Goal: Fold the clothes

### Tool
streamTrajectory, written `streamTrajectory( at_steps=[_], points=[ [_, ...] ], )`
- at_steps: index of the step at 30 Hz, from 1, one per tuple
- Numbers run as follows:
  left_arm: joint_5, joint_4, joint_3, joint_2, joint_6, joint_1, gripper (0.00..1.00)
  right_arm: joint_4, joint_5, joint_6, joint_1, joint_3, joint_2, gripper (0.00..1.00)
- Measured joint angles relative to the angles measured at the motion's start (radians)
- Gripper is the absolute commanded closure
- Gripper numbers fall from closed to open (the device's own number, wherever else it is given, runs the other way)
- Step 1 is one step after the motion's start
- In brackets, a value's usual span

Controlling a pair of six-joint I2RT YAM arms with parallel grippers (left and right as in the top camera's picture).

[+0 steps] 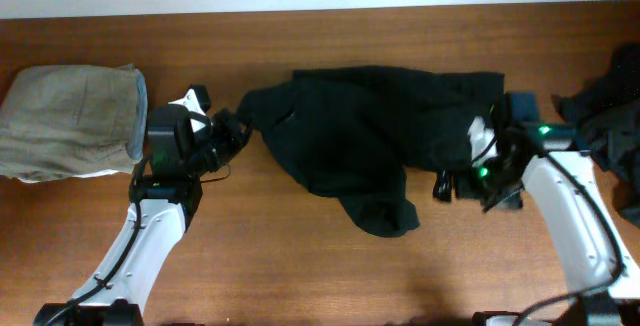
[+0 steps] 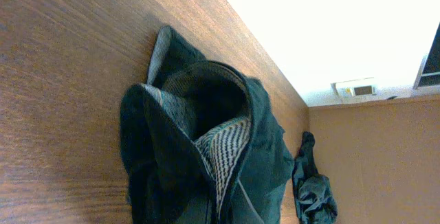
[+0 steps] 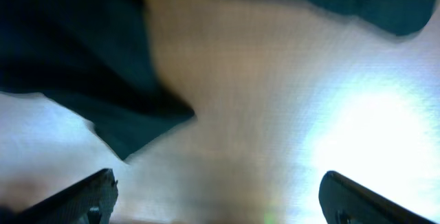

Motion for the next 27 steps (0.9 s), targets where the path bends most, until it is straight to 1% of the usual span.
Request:
streamTrajectory(
  at_steps=[2,3,4,5,6,7,8,9,10,14,15,16,17,18,19,20,21,22,23,25,26,27],
  points=[
    [-0.011,-0.027,0.000,-0.002,0.000,0.001,1.00,0.130,-0.093,-0.026,0.026,-0.166,0.002,0.07],
    [-0.017,-0.025,0.000,-0.002,0.000,0.002,1.00,0.177,-0.109,-0.032,0.042,-0.193,0.001,0.07],
    [-0.023,-0.025,0.000,-0.002,0.000,0.001,0.99,0.233,-0.126,-0.034,0.122,-0.266,0.002,0.07],
    [-0.029,-0.023,0.001,-0.002,0.000,0.002,1.00,0.307,-0.124,-0.024,0.165,-0.300,0.002,0.08],
    [-0.031,-0.024,0.001,-0.002,0.000,0.002,1.00,0.401,-0.120,-0.002,0.219,-0.339,0.005,0.12],
    [-0.035,-0.024,0.001,-0.002,0.000,0.001,0.99,0.465,-0.116,0.014,0.263,-0.372,0.008,0.28],
    [-0.037,-0.024,0.001,-0.002,0.000,0.002,1.00,0.509,-0.113,0.023,0.288,-0.389,0.010,0.46],
    [-0.038,-0.025,0.001,-0.002,0.000,0.002,1.00,0.547,-0.112,0.026,0.305,-0.394,0.010,0.83],
    [-0.038,-0.025,0.001,-0.002,0.000,0.001,1.00,0.573,-0.108,0.041,0.321,-0.396,0.010,0.96],
    [-0.038,-0.025,0.001,-0.002,0.000,0.002,1.00,0.569,0.021,0.117,0.318,-0.390,0.010,0.96],
    [-0.038,-0.018,0.006,-0.002,0.010,0.002,1.00,0.509,0.113,0.131,0.282,-0.317,0.011,0.96],
    [-0.037,0.030,0.032,-0.002,0.014,0.008,1.00,0.396,0.180,0.114,0.226,-0.150,0.024,0.96],
    [-0.040,0.090,0.096,-0.003,0.015,0.022,1.00,0.406,0.230,0.067,0.163,0.145,0.030,0.96],
    [-0.072,0.159,0.220,-0.004,0.018,0.031,1.00,0.418,0.257,0.020,0.133,0.372,0.024,0.96],
    [-0.103,0.195,0.335,-0.012,0.024,0.032,1.00,0.397,0.269,-0.034,0.130,0.564,0.008,0.96],
    [-0.122,0.206,0.457,-0.015,0.052,0.029,1.00,0.368,0.291,-0.071,0.136,0.721,-0.005,0.96],
    [-0.111,0.202,0.537,-0.023,0.086,0.027,1.00,0.319,0.308,-0.093,0.137,0.790,-0.020,0.96],
    [-0.085,0.100,0.586,-0.037,0.104,0.026,1.00,0.245,0.322,-0.107,0.137,0.811,-0.027,0.96],
    [-0.058,-0.014,0.613,-0.055,0.119,0.026,1.00,0.131,0.343,-0.117,0.137,0.813,-0.021,0.96],
    [-0.028,-0.415,0.628,-0.067,0.170,0.027,1.00,-0.080,0.372,-0.127,0.136,0.800,0.044,0.96],
    [-0.034,-0.661,0.615,-0.057,0.229,0.027,1.00,-0.169,0.375,-0.132,0.136,0.776,0.114,0.96],
    [-0.039,-0.755,0.607,-0.048,0.258,0.027,1.00,-0.216,0.373,-0.133,0.136,0.752,0.151,0.96]
  ],
)
